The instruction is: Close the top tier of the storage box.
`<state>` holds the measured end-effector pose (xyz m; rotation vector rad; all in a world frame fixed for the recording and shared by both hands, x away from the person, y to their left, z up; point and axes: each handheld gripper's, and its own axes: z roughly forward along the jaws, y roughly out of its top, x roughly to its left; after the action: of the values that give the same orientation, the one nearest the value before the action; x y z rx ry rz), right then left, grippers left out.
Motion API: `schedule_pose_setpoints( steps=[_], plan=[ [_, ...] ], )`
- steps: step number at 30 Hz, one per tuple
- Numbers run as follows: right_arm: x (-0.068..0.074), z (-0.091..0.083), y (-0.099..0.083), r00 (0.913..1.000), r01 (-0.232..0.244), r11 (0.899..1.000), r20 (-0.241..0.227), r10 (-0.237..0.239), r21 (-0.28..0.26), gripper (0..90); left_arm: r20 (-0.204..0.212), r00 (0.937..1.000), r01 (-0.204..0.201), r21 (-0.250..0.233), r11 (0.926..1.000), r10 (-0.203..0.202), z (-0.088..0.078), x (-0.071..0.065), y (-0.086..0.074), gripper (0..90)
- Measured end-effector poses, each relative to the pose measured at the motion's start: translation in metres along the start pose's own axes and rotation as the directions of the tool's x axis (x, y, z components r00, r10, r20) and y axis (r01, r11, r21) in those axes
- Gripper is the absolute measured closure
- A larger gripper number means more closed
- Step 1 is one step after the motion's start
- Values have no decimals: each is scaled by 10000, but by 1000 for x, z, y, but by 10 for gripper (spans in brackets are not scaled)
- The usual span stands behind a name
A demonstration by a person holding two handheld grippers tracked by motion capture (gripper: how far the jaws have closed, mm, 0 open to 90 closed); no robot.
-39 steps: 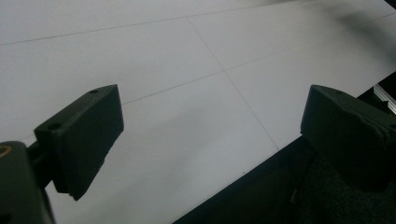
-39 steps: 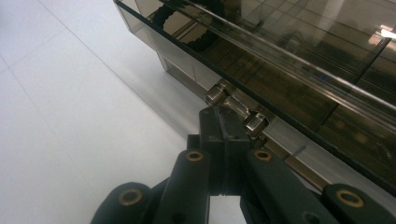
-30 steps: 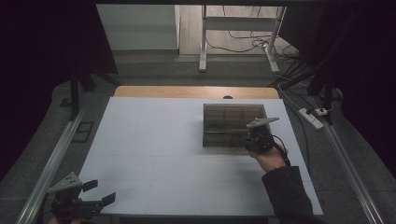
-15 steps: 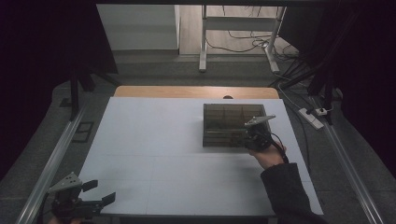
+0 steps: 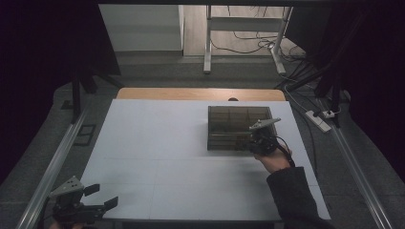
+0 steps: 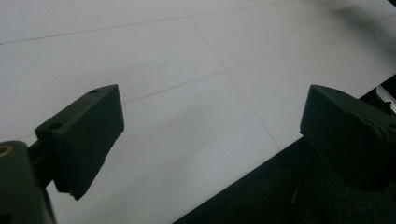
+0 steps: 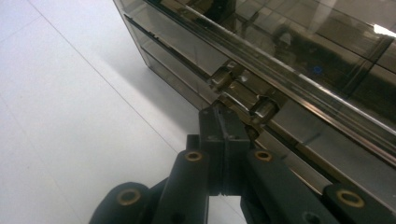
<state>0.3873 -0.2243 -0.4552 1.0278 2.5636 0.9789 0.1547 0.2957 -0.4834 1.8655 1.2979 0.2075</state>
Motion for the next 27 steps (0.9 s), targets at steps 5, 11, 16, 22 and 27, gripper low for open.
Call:
schedule_pose_setpoints(
  steps=[5,11,16,22,27],
  plan=[
    [4,-1,1,9999,107,9999,-22,-107,-19,854,-5,10000,8,1,10000,-8,0,0,0,62],
    [7,-4,1,9998,198,9998,-36,-198,-62,819,-15,10000,21,-1,10000,-21,0,0,0,62],
    [9,-6,0,9998,170,9998,-95,-170,-65,800,-24,10000,35,2,10000,-35,0,0,0,62],
    [12,-8,-2,9999,135,9999,-54,-135,-14,759,-27,10000,58,-1,10000,-58,0,0,0,63],
    [14,-10,-4,10000,36,10000,-87,-36,-69,718,-40,10000,73,0,10000,-73,0,0,0,64]
  ],
)
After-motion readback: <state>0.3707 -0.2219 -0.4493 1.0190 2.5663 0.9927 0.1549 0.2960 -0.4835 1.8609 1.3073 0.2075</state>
